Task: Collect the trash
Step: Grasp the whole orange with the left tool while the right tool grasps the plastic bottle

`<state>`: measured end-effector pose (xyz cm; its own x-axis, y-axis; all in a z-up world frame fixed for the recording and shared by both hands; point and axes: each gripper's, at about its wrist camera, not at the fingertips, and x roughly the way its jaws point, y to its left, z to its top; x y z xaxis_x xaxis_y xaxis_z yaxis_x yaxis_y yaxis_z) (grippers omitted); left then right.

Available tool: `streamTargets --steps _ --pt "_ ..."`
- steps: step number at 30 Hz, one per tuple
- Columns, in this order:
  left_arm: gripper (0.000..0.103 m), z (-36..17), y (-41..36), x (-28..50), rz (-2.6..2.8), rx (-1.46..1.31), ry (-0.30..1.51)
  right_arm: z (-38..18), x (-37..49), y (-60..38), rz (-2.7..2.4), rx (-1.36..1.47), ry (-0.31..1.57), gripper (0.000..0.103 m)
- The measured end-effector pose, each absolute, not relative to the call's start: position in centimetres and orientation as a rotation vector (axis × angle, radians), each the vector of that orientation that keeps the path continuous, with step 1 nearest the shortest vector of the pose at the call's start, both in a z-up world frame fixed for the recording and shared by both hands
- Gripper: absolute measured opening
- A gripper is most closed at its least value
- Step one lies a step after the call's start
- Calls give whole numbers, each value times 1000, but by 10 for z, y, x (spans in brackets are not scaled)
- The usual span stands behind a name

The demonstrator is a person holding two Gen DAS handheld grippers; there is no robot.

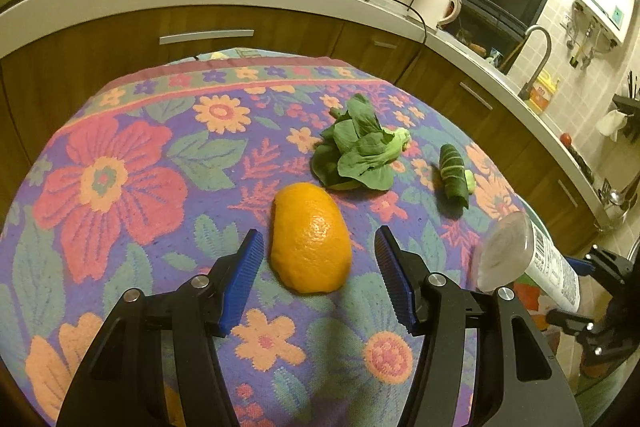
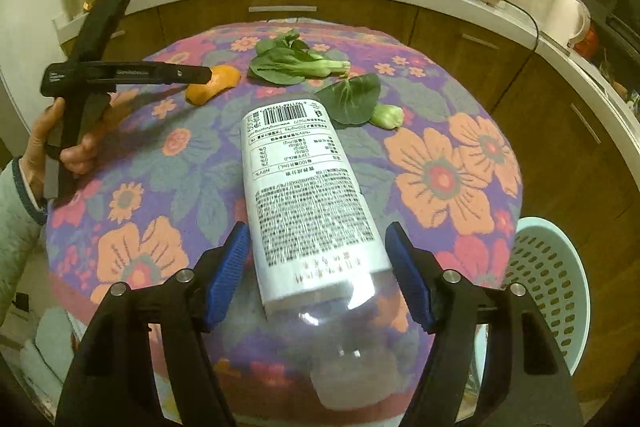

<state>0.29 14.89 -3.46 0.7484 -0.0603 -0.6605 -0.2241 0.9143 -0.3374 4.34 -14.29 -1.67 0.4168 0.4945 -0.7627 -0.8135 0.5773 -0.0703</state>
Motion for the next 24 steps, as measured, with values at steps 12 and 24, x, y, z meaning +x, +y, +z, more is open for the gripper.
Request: streamTargets --steps 12,24 --pt "57 -34 174 -13 72 -579 668 -18 50 -172 823 -326 766 61" --pt "50 -39 116 33 260 -240 848 -15 72 -224 769 -188 757 61"
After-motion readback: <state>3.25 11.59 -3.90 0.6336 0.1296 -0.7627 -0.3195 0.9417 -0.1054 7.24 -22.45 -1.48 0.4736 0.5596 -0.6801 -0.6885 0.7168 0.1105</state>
